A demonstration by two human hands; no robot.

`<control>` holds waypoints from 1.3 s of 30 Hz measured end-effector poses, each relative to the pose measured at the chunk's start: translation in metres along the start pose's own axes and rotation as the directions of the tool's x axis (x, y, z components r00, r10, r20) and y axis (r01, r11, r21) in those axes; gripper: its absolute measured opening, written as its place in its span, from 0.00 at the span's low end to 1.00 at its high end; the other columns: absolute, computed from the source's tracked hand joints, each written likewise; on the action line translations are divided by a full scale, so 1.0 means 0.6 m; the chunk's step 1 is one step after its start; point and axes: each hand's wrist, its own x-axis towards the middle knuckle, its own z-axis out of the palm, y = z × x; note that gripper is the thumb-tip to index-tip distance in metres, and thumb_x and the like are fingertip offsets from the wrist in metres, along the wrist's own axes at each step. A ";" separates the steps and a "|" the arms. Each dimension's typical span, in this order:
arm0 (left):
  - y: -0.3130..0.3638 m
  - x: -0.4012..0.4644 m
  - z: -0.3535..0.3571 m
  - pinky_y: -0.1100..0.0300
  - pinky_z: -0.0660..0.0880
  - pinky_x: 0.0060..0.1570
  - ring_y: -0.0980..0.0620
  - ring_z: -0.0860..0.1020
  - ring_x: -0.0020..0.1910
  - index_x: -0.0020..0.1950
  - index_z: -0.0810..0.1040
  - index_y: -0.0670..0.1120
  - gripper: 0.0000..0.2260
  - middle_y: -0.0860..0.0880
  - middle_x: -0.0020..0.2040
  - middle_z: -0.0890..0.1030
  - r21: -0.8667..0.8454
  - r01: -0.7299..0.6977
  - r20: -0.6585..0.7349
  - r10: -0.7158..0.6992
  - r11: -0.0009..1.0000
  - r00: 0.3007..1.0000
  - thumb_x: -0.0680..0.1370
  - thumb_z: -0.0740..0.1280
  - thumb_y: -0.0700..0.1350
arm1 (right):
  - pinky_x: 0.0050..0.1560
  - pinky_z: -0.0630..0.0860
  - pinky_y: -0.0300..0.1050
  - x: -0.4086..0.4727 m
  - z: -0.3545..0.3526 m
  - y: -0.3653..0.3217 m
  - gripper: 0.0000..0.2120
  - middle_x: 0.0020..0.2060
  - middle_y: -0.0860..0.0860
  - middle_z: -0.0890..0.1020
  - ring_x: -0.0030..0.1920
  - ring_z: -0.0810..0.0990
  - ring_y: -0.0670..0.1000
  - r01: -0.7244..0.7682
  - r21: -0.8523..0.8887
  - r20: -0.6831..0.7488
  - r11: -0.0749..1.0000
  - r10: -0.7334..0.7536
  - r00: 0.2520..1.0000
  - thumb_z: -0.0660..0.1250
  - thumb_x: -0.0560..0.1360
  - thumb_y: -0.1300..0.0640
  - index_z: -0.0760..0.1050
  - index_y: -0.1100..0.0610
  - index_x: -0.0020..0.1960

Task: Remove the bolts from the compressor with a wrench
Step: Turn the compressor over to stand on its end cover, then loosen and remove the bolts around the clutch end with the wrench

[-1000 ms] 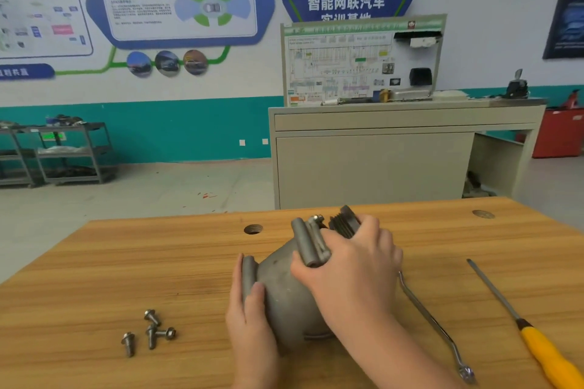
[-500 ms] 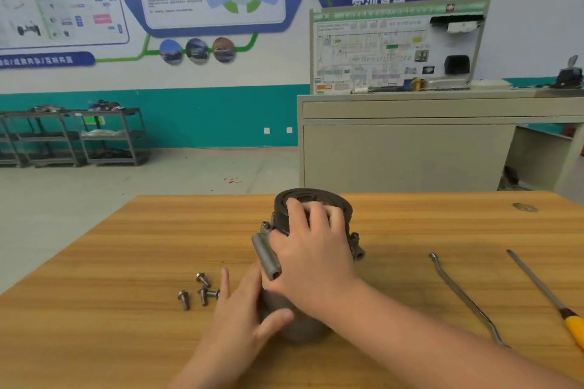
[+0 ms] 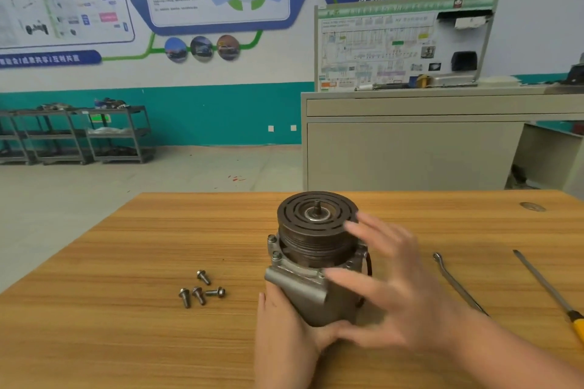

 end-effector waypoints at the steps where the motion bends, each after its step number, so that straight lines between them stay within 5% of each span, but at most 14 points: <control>1: 0.010 -0.004 0.016 0.50 0.63 0.71 0.51 0.66 0.71 0.74 0.57 0.47 0.58 0.56 0.66 0.68 -0.004 0.051 -0.042 -0.051 0.999 0.998 0.52 0.80 0.63 | 0.67 0.65 0.50 -0.029 -0.012 0.012 0.21 0.63 0.54 0.68 0.65 0.70 0.58 -0.137 0.032 -0.070 0.990 0.139 0.988 0.64 0.74 0.37 0.71 0.50 0.60; 2: 0.023 -0.008 0.031 0.51 0.61 0.73 0.49 0.64 0.73 0.75 0.57 0.45 0.57 0.54 0.69 0.68 -0.003 0.117 -0.075 -0.117 0.993 0.990 0.53 0.81 0.61 | 0.57 0.72 0.45 -0.056 -0.022 0.028 0.16 0.56 0.50 0.70 0.57 0.75 0.55 -0.364 0.029 -0.106 0.931 0.365 0.925 0.62 0.76 0.39 0.71 0.50 0.56; 4: 0.047 -0.016 0.059 0.56 0.52 0.76 0.47 0.59 0.76 0.76 0.54 0.42 0.58 0.50 0.75 0.63 -0.021 0.197 -0.091 -0.199 0.980 0.976 0.57 0.80 0.62 | 0.42 0.74 0.45 -0.101 -0.041 0.070 0.12 0.50 0.47 0.72 0.48 0.77 0.54 -0.825 -0.125 0.006 0.551 0.832 0.555 0.59 0.77 0.42 0.70 0.50 0.51; 6: 0.062 -0.021 0.079 0.58 0.45 0.76 0.46 0.53 0.78 0.77 0.46 0.37 0.57 0.45 0.78 0.55 -0.039 0.209 -0.064 -0.211 0.977 0.975 0.64 0.76 0.63 | 0.43 0.76 0.48 -0.131 -0.049 0.114 0.19 0.51 0.53 0.76 0.48 0.78 0.55 -0.892 -0.423 0.196 0.160 0.977 0.082 0.59 0.78 0.40 0.70 0.54 0.56; 8: 0.075 -0.022 0.100 0.57 0.44 0.76 0.46 0.48 0.79 0.76 0.39 0.35 0.56 0.43 0.79 0.48 -0.022 0.230 -0.080 -0.231 0.973 0.970 0.69 0.73 0.62 | 0.36 0.72 0.43 -0.152 -0.051 0.145 0.22 0.43 0.52 0.78 0.41 0.77 0.51 -0.807 -0.584 0.339 0.086 0.929 -0.146 0.59 0.78 0.38 0.73 0.58 0.53; 14: 0.074 -0.014 0.064 0.60 0.43 0.73 0.53 0.44 0.78 0.79 0.36 0.46 0.68 0.49 0.80 0.44 -0.287 0.151 -0.197 -0.212 0.946 0.957 0.55 0.81 0.59 | 0.28 0.62 0.39 -0.159 -0.042 0.164 0.16 0.32 0.48 0.71 0.33 0.71 0.47 -0.791 -0.551 0.508 0.266 0.859 -0.066 0.61 0.80 0.47 0.67 0.53 0.36; 16: 0.071 -0.002 0.045 0.61 0.43 0.71 0.60 0.42 0.76 0.77 0.34 0.54 0.68 0.59 0.76 0.43 -0.266 0.009 -0.225 -0.072 0.964 0.972 0.51 0.75 0.65 | 0.27 0.63 0.40 -0.147 -0.055 0.153 0.17 0.30 0.49 0.71 0.29 0.71 0.47 -0.913 -0.372 0.488 0.170 0.872 -0.036 0.60 0.81 0.52 0.68 0.56 0.35; 18: 0.078 0.019 0.033 0.60 0.46 0.73 0.63 0.46 0.75 0.76 0.34 0.59 0.66 0.63 0.74 0.45 -0.259 -0.065 -0.152 0.026 0.964 0.988 0.50 0.74 0.68 | 0.27 0.70 0.35 -0.122 -0.074 0.135 0.14 0.29 0.52 0.75 0.26 0.76 0.46 -0.973 0.184 0.506 -0.142 0.862 -0.030 0.60 0.82 0.57 0.73 0.60 0.38; 19: 0.082 0.028 0.031 0.59 0.49 0.73 0.63 0.49 0.75 0.76 0.37 0.60 0.65 0.63 0.75 0.48 -0.253 -0.090 -0.110 0.064 0.963 0.992 0.51 0.74 0.68 | 0.28 0.75 0.36 -0.102 -0.085 0.120 0.10 0.32 0.55 0.79 0.28 0.80 0.46 -0.789 0.501 0.568 -0.355 0.823 -0.009 0.60 0.81 0.61 0.75 0.63 0.44; 21: 0.087 0.041 0.033 0.56 0.56 0.73 0.61 0.56 0.73 0.79 0.48 0.58 0.61 0.59 0.76 0.57 -0.226 -0.126 -0.086 0.109 0.966 0.990 0.52 0.76 0.68 | 0.30 0.79 0.41 -0.059 -0.105 0.090 0.06 0.38 0.59 0.84 0.34 0.84 0.51 -0.303 0.785 0.599 -0.540 0.787 0.149 0.61 0.78 0.66 0.73 0.63 0.54; 25: 0.088 0.028 0.047 0.67 0.58 0.66 0.70 0.59 0.66 0.77 0.56 0.57 0.55 0.58 0.71 0.63 -0.210 -0.134 -0.184 0.095 0.969 0.978 0.53 0.74 0.68 | 0.24 0.67 0.37 0.013 -0.112 0.046 0.04 0.30 0.51 0.74 0.26 0.68 0.46 0.126 0.848 0.456 -0.514 0.830 0.321 0.63 0.73 0.62 0.73 0.55 0.46; 29: 0.098 0.011 0.067 0.79 0.50 0.64 0.71 0.54 0.66 0.79 0.52 0.49 0.60 0.51 0.75 0.59 -0.212 -0.100 -0.235 0.049 0.972 0.971 0.54 0.78 0.61 | 0.30 0.60 0.41 0.057 -0.101 0.026 0.16 0.26 0.48 0.61 0.26 0.58 0.47 0.263 0.876 0.345 -0.404 0.906 0.246 0.59 0.80 0.49 0.67 0.53 0.34; 32: 0.109 0.005 0.083 0.68 0.51 0.67 0.69 0.52 0.66 0.80 0.49 0.47 0.61 0.50 0.77 0.54 -0.208 -0.054 -0.298 -0.011 0.977 0.954 0.56 0.83 0.52 | 0.33 0.59 0.44 0.067 -0.077 0.007 0.23 0.25 0.48 0.58 0.26 0.57 0.49 0.282 0.922 0.228 -0.266 0.960 0.163 0.55 0.82 0.48 0.61 0.52 0.29; 39: 0.115 -0.002 0.082 0.59 0.57 0.70 0.54 0.56 0.74 0.79 0.52 0.50 0.56 0.52 0.76 0.54 -0.174 -0.026 -0.299 -0.028 0.984 0.954 0.59 0.81 0.54 | 0.36 0.61 0.45 0.049 -0.047 -0.017 0.22 0.25 0.48 0.58 0.27 0.59 0.49 0.316 0.937 0.155 -0.148 0.988 0.004 0.53 0.83 0.51 0.60 0.52 0.31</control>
